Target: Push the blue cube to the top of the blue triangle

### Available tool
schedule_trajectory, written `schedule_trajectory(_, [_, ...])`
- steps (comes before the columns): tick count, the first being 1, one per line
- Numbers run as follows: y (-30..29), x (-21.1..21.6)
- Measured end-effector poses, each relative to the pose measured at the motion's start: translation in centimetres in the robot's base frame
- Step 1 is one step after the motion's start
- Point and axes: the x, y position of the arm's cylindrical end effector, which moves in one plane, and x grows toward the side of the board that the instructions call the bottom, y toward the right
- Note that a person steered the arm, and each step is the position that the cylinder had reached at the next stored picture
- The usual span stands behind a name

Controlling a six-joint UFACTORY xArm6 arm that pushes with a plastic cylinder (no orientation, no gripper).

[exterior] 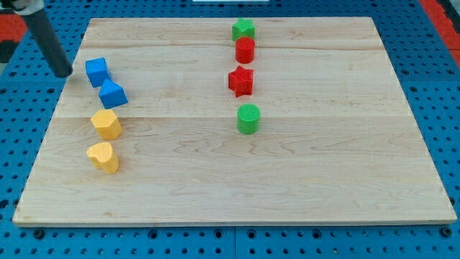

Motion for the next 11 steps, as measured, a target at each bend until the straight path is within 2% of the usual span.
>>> schedule_trajectory(2, [0.9,-0.1])
schedule_trajectory(4, [5.0,-1.7])
schedule_trajectory(7, [6.4,0.4])
schedule_trajectory(8, [5.4,-0.1])
schedule_trajectory(10, [4.4,-8.1])
schedule_trajectory(11, [4.5,-8.7])
